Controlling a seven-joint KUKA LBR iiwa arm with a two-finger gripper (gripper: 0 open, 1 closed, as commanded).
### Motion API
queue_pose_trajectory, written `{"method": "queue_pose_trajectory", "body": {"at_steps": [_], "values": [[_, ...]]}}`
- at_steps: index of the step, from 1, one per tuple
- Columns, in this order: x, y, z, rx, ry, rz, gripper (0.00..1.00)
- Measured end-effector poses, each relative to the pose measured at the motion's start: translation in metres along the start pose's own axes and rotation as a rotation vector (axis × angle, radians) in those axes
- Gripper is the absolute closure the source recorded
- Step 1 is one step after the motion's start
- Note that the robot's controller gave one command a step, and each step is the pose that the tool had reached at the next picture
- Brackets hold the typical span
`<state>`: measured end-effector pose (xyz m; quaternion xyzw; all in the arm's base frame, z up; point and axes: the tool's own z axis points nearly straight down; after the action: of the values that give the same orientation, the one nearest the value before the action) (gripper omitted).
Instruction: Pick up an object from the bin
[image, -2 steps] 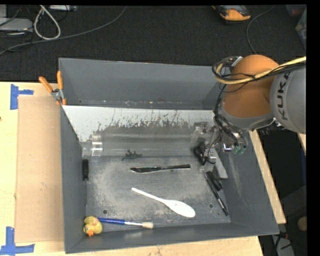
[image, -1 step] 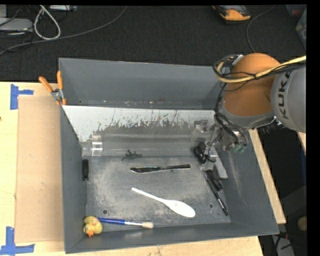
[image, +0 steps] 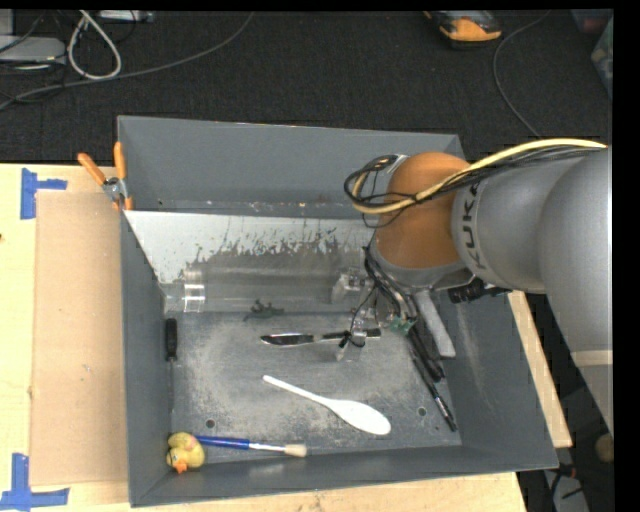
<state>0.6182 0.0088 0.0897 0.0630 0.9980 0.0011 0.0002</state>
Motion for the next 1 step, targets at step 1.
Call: {"method": "queue_pose_trajectory", "body": {"at_steps": [1], "values": [[0.0007, 0.0054, -0.0269, 0.003, -0.003, -0.098, 0.0]]}}
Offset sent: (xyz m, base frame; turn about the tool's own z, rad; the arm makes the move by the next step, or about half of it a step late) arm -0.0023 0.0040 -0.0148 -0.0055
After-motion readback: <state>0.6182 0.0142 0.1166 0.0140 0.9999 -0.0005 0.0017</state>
